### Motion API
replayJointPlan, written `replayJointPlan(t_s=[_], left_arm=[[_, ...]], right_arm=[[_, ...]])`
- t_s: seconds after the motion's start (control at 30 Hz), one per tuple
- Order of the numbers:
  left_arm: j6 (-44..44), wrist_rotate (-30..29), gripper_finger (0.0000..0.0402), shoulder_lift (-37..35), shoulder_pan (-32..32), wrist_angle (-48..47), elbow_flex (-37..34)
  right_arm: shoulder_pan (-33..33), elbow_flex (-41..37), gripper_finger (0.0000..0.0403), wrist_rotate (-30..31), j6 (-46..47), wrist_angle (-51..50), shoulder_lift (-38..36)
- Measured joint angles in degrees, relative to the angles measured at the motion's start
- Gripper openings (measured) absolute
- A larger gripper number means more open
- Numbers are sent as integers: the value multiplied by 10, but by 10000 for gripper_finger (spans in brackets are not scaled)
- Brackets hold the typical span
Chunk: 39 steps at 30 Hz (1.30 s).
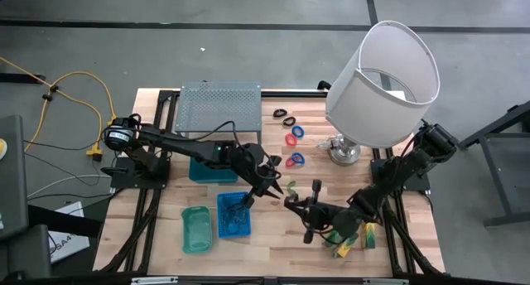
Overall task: Pick & Place Office Desk Supplies
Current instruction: Put the black rubber band into the bottom blue bin
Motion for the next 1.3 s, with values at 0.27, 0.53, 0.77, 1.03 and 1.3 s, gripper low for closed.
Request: replayJointPlan(t_s=[0.27, 0.53, 0.77, 1.03, 1.3], left_arm=[[-1, 0, 142, 0, 0, 6, 0], [-2, 2, 152, 0, 0, 50, 0], [-11, 2, 152, 0, 0, 60, 0], [-12, 1, 152, 0, 0, 74, 0], [-12, -6, 152, 0, 0, 77, 0]], right_arm=[[-4, 0, 2, -1, -18, 17, 0], [-11, 0, 2, -4, -38, 33, 0], [-15, 0, 3, 0, -72, 62, 0], [-31, 0, 2, -31, -76, 82, 0], [-45, 0, 2, -50, -77, 93, 0]])
